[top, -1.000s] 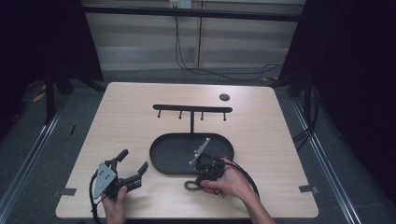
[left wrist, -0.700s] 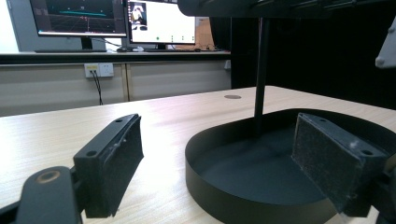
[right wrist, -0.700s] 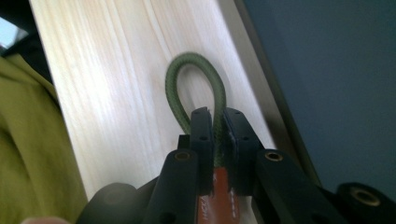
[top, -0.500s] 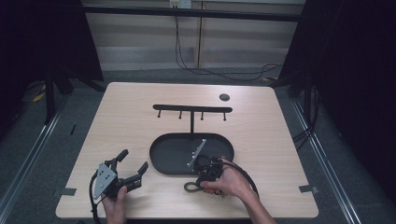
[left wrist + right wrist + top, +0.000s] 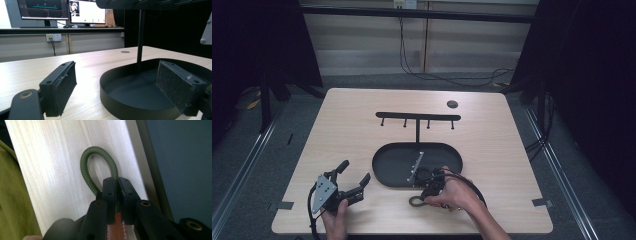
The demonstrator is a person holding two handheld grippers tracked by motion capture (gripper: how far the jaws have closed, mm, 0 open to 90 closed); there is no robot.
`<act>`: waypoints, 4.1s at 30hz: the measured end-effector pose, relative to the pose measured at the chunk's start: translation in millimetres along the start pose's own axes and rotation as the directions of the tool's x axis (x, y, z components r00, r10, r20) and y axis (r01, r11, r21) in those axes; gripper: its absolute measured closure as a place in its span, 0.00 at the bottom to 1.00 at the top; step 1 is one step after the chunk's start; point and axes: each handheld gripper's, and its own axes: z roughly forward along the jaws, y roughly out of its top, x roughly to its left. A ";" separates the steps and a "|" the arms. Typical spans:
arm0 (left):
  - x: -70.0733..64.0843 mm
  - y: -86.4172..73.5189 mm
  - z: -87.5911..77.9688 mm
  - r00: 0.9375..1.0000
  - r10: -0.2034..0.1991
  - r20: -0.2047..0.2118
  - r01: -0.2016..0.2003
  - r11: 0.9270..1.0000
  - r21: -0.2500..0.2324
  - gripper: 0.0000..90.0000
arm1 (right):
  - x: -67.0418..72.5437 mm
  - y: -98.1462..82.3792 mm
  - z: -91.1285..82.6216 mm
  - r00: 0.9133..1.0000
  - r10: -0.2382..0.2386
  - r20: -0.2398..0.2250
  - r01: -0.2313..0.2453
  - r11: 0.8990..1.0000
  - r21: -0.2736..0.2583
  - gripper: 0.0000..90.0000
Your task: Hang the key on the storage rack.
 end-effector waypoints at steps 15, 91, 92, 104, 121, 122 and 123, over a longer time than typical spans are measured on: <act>0.2 0.1 0.0 1.000 0.000 0.004 0.000 1.000 0.000 0.18 | 0.9 11.2 0.1 1.000 0.006 -0.002 -0.006 0.997 0.080 0.95; 0.4 0.1 -0.1 1.000 0.001 0.009 -0.001 1.000 0.001 0.18 | -32.7 41.0 -166.4 0.994 0.052 0.096 -0.055 0.998 0.030 0.96; 0.4 0.1 -0.1 1.000 0.001 0.009 -0.001 1.000 0.001 0.18 | -33.9 42.1 -168.0 0.994 0.055 0.096 -0.057 0.998 0.021 0.96; 0.4 0.1 -0.1 1.000 0.001 0.009 -0.001 1.000 0.000 0.18 | -47.8 56.4 -184.6 0.992 0.059 0.110 -0.057 0.998 -0.015 0.96; 0.4 0.2 -0.5 1.000 0.000 0.014 0.000 1.000 0.006 0.18 | -69.9 62.2 -201.2 0.984 0.115 0.136 -0.107 0.992 -0.065 0.95; 0.3 0.3 -0.4 1.000 -0.001 0.013 0.001 1.000 0.005 0.18 | -71.7 62.7 -200.5 0.983 0.115 0.142 -0.106 0.992 -0.065 0.96; -0.4 -0.1 0.4 1.000 -0.009 0.011 0.009 1.000 -0.007 0.18 | -73.7 63.0 -199.9 0.983 0.119 0.140 -0.110 0.992 -0.067 0.96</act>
